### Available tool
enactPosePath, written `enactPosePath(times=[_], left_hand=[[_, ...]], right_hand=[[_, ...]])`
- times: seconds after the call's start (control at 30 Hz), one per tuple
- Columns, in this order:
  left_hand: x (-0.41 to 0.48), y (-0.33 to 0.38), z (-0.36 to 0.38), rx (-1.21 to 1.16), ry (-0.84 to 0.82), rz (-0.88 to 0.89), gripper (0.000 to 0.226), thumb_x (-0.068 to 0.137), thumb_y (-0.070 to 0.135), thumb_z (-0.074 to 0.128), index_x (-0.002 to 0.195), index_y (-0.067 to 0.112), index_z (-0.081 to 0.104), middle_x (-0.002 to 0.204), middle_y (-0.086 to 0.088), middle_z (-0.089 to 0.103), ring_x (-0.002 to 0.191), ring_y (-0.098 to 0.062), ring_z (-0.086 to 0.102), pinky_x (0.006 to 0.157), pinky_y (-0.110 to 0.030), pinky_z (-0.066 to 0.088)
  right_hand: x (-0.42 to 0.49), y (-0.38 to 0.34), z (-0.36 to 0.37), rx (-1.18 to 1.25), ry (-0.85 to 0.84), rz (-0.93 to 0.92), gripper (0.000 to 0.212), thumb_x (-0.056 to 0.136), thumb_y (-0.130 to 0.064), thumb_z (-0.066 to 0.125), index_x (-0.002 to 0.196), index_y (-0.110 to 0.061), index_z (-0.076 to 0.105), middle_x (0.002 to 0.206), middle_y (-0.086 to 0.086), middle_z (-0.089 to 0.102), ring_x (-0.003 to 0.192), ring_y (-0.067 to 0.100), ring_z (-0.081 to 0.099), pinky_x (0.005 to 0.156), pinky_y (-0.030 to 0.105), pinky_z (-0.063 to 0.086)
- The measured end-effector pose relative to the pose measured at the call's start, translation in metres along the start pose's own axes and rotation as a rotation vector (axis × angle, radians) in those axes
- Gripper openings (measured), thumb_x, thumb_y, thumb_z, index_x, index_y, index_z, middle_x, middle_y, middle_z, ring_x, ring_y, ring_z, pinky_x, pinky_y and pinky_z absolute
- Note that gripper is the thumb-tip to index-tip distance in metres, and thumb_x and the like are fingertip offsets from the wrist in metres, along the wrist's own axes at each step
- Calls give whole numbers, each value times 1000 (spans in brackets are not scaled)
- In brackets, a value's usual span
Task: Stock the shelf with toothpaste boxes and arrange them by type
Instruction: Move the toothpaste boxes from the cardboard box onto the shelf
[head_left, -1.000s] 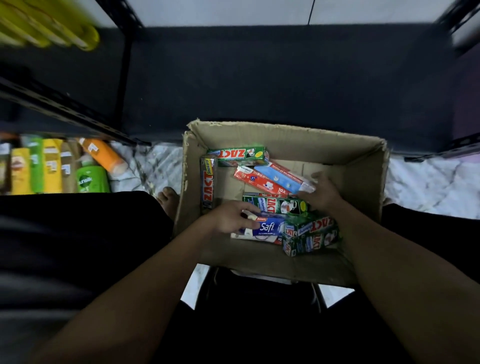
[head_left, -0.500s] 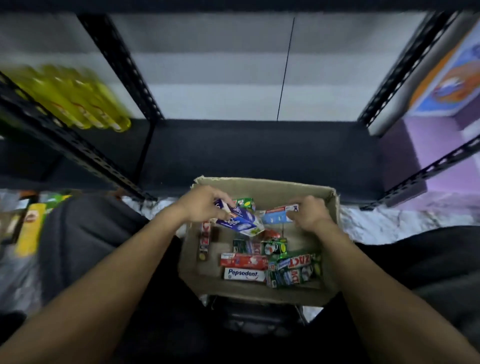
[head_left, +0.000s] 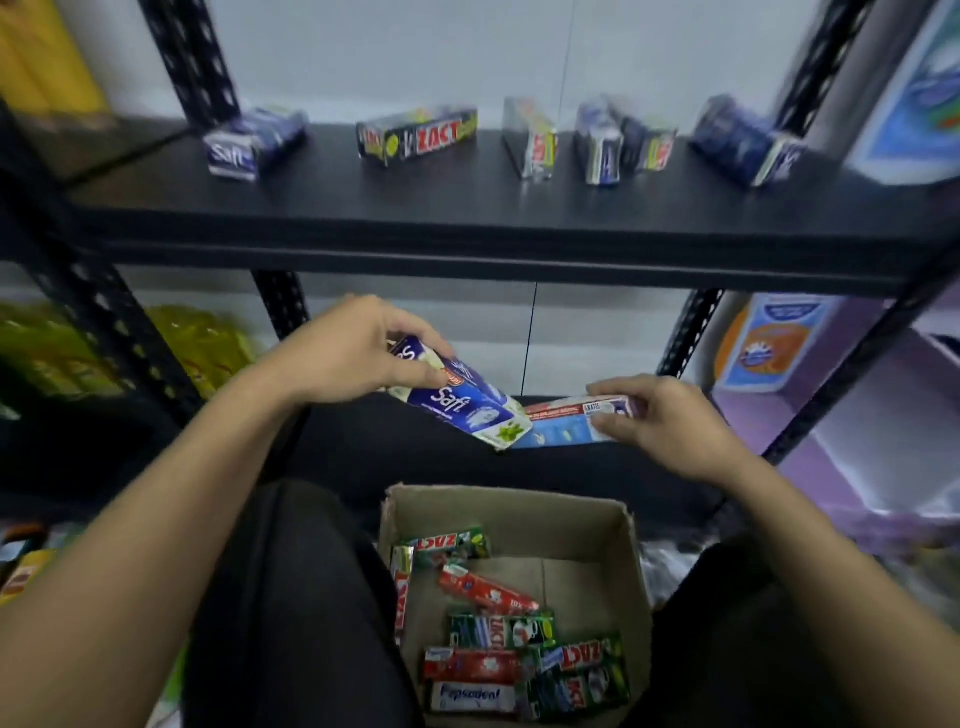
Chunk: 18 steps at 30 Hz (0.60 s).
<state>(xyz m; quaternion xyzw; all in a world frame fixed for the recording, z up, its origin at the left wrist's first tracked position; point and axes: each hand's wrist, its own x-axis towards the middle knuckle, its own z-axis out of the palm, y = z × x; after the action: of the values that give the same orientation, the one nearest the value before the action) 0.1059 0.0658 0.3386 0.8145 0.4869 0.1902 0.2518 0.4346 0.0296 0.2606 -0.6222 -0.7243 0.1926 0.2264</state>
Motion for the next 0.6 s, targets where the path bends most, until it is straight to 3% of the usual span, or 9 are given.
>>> enactPosePath(times=[0.13,0.23,0.3,0.43,0.53,0.6], left_hand=[[-24,37,-51,-55,103,52,24,73,37,83,96,34,77,82,9,77,82,-11,73,76,-38,58],[-43,59,-88,-133,210,85,25,71,33,82,95,29,78,84,4,77,86,-14,74,75,-36,59],[-55,68,-111,-189,289,104,30,69,32,81,98,25,77,86,2,77,88,-14,74,75,-36,60],[-73,75,-145,-260,469,100,32,70,24,81,102,21,77,87,0,77,88,-12,74,68,-31,62],[-73,66,-155,-214,606,67,32,71,31,81,102,27,77,83,4,76,85,-9,73,66,-35,62],[-63,53,-153,-114,703,29,31,71,36,83,101,30,77,70,10,74,72,-1,70,60,-24,58]], right_hand=[[3,-36,-53,16,130,-84,28,84,-35,74,113,-34,71,99,-11,71,81,-2,62,72,14,43],[5,-66,-94,68,223,-139,25,83,-34,75,108,-36,72,93,-12,73,83,2,67,78,21,50],[5,-87,-117,231,239,-182,22,84,-27,75,105,-30,74,89,-7,76,77,3,68,73,17,54],[20,-114,-140,446,210,-220,24,80,-26,73,103,-20,74,91,4,77,78,12,71,73,26,59],[37,-132,-141,587,226,-202,19,83,-14,72,102,-11,72,92,13,75,77,15,72,65,25,60],[45,-140,-138,650,244,-175,15,86,-10,71,101,-9,72,92,14,75,78,20,73,66,28,61]])
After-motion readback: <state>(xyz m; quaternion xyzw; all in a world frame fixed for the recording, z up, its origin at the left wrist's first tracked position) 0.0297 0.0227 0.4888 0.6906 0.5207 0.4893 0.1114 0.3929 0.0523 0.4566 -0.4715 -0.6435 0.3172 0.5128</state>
